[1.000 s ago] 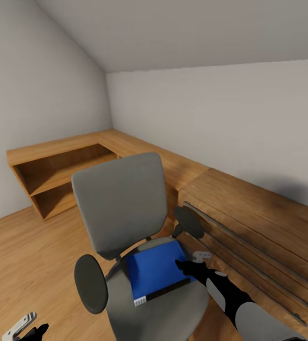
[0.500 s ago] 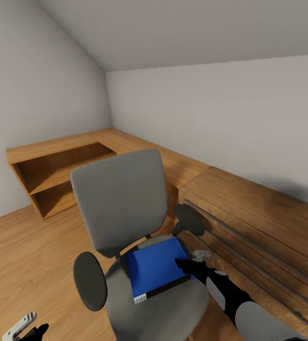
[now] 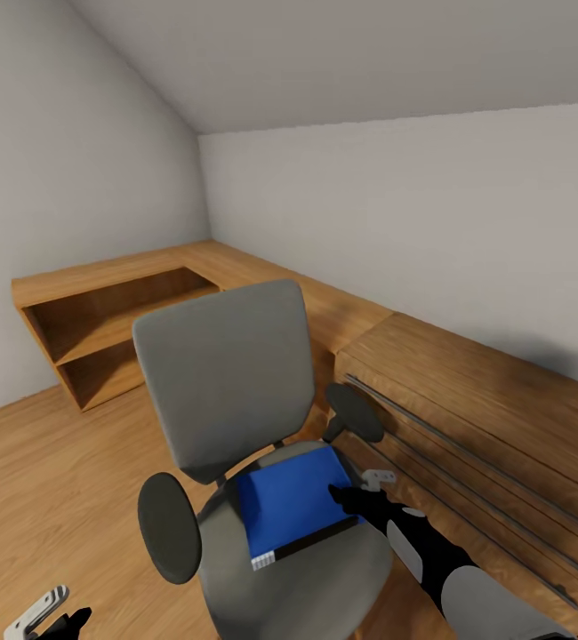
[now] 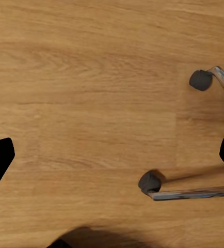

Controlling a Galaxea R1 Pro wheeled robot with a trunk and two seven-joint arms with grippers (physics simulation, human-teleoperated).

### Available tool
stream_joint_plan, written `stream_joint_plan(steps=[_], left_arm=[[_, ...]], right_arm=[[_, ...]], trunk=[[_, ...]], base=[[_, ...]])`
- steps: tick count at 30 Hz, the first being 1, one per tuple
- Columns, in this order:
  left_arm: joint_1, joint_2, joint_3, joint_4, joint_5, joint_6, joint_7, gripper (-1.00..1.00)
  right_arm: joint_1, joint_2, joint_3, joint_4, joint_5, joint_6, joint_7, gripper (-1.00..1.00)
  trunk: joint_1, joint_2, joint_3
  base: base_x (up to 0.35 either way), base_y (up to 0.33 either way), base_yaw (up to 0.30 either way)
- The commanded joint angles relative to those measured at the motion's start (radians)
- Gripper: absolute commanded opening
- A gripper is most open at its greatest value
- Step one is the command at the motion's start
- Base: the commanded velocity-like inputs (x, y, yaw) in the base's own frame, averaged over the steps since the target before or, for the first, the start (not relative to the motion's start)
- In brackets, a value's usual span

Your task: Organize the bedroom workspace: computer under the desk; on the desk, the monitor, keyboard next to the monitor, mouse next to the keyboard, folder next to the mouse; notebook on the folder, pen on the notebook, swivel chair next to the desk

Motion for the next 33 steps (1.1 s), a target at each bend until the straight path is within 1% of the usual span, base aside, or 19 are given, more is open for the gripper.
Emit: stream_joint_plan(steps=[1,24,33], left_arm=[[0.0,0.0,0.0,-0.002,0.011,0.005,0.007,1.0],[0.0,0.0,0.0,-0.001,0.012,0.005,-0.004,1.0],[0.0,0.0,-0.001,0.004,0.012,0.005,-0.004,1.0]], right_arm=[[0.0,-0.001,0.007,0.011,-0.003,0.004,-0.001,1.0],[0.0,0.001,0.009,0.011,-0.003,0.004,-0.001,1.0],[0.0,0.001,0.009,0.011,-0.003,0.005,-0.001,1.0]], trunk=[[0.001,0.0,-0.001],[0.001,0.0,-0.001],[0.001,0.0,-0.001]], base=[[0.0,0.0,0.0],[-0.001,0.0,0.0],[-0.145,0.091,0.0]])
